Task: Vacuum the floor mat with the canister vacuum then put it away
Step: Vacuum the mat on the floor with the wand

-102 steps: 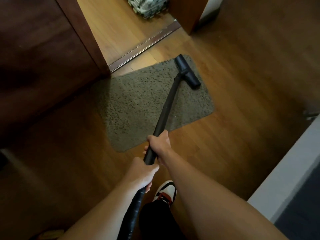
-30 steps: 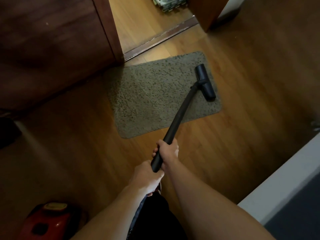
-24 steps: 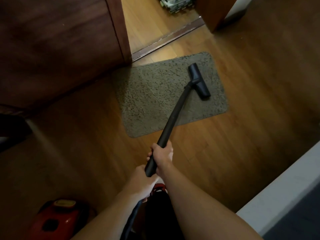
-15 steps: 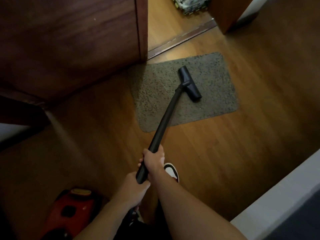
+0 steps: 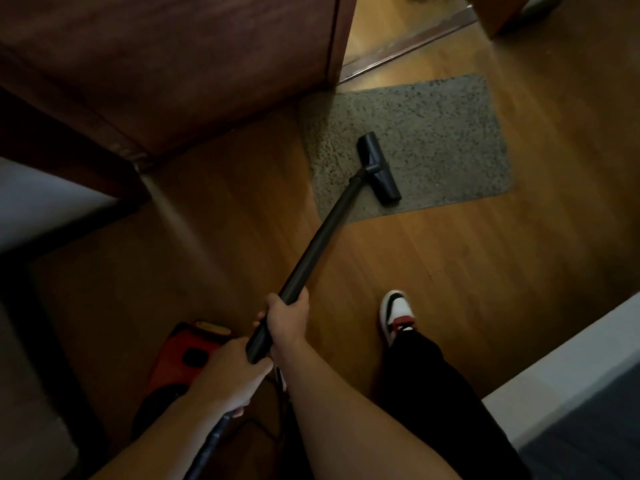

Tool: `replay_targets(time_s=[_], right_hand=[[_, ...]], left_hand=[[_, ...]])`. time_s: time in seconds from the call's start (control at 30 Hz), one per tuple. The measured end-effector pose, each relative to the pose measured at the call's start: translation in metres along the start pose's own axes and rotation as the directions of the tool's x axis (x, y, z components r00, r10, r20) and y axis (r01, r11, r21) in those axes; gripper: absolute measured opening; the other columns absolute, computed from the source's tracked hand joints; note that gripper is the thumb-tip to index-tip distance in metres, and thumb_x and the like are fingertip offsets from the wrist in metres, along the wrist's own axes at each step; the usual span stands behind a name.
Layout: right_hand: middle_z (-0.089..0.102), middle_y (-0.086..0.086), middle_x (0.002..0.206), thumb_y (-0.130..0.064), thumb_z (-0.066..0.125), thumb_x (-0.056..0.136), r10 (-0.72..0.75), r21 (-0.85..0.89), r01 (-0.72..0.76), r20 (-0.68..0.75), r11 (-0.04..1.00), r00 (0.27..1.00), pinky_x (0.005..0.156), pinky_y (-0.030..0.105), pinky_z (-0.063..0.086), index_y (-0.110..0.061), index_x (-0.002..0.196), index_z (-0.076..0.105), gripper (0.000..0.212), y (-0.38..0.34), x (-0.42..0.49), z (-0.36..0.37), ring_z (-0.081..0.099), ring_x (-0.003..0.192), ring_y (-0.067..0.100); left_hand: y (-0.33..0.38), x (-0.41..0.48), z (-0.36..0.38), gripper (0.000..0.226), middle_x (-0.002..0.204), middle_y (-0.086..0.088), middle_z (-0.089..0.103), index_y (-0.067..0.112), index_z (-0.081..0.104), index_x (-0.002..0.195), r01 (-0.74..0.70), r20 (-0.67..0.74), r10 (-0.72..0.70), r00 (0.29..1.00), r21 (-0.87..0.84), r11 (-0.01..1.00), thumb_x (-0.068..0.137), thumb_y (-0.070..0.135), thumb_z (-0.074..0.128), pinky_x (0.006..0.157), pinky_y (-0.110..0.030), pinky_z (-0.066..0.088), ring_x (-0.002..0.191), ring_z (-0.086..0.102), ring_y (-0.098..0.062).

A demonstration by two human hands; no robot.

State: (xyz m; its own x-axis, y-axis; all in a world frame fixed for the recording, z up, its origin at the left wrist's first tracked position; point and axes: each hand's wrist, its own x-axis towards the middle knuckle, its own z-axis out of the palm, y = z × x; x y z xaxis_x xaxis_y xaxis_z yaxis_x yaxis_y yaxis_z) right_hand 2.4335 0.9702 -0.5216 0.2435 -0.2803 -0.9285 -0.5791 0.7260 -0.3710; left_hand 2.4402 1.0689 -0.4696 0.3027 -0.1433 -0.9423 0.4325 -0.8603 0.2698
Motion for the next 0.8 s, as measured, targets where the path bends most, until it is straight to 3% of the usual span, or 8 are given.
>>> replay_targets(time_s=[0.2, 0.4, 0.67, 0.8], right_hand=[[0.055, 0.009, 0.085, -0.006, 0.056, 0.097, 0.009, 0.024, -0.009, -0.029, 1.0, 1.0, 0.049, 0.027, 0.051, -0.025, 0.136, 0.043, 0.045, 0.011, 0.002, -0.019, 0.055, 0.054, 0.013], [0.051, 0.008, 0.08, -0.004, 0.059, 0.095, -0.036, 0.027, 0.038, -0.045, 0.999, 0.998, 0.047, 0.028, 0.05, -0.017, 0.123, 0.047, 0.033, -0.023, 0.023, -0.064, 0.053, 0.047, 0.011], [0.053, 0.01, 0.08, -0.004, 0.061, 0.094, -0.031, 0.037, 0.036, -0.124, 0.999, 0.992, 0.047, 0.028, 0.05, -0.015, 0.119, 0.048, 0.03, -0.1, 0.062, -0.152, 0.053, 0.05, 0.014], [0.053, 0.01, 0.074, -0.004, 0.062, 0.094, -0.011, 0.034, 0.017, -0.164, 0.999, 0.986, 0.047, 0.029, 0.049, -0.017, 0.123, 0.046, 0.036, -0.147, 0.083, -0.203, 0.052, 0.048, 0.014]], left_hand=[[0.0, -0.001, 0.024, 0.01, 0.059, -0.008, 0.051, 0.013, 0.059, 0.093, 0.028, 0.013, -0.028, 1.0, 0.02, 0.999, 0.095, 0.022, 0.058, 0.042, -0.027, 0.043, 0.039, 0.046, -0.016], [0.044, 0.009, 0.061, 0.013, 0.064, -0.006, 0.055, 0.015, 0.057, 0.089, -0.03, -0.01, 0.031, 0.999, 0.094, 0.995, 0.093, 0.027, 0.061, 0.045, -0.027, 0.043, 0.046, 0.052, -0.019], [0.142, 0.028, 0.128, 0.013, 0.066, -0.001, 0.057, 0.02, 0.057, 0.081, -0.064, 0.047, 0.058, 0.997, 0.125, 0.99, 0.089, 0.028, 0.06, 0.053, -0.026, 0.038, 0.056, 0.053, -0.018], [0.201, 0.039, 0.165, 0.011, 0.069, -0.001, 0.062, 0.021, 0.061, 0.088, -0.062, 0.079, 0.051, 0.996, 0.15, 0.987, 0.089, 0.032, 0.06, 0.05, -0.024, 0.042, 0.056, 0.059, -0.018]])
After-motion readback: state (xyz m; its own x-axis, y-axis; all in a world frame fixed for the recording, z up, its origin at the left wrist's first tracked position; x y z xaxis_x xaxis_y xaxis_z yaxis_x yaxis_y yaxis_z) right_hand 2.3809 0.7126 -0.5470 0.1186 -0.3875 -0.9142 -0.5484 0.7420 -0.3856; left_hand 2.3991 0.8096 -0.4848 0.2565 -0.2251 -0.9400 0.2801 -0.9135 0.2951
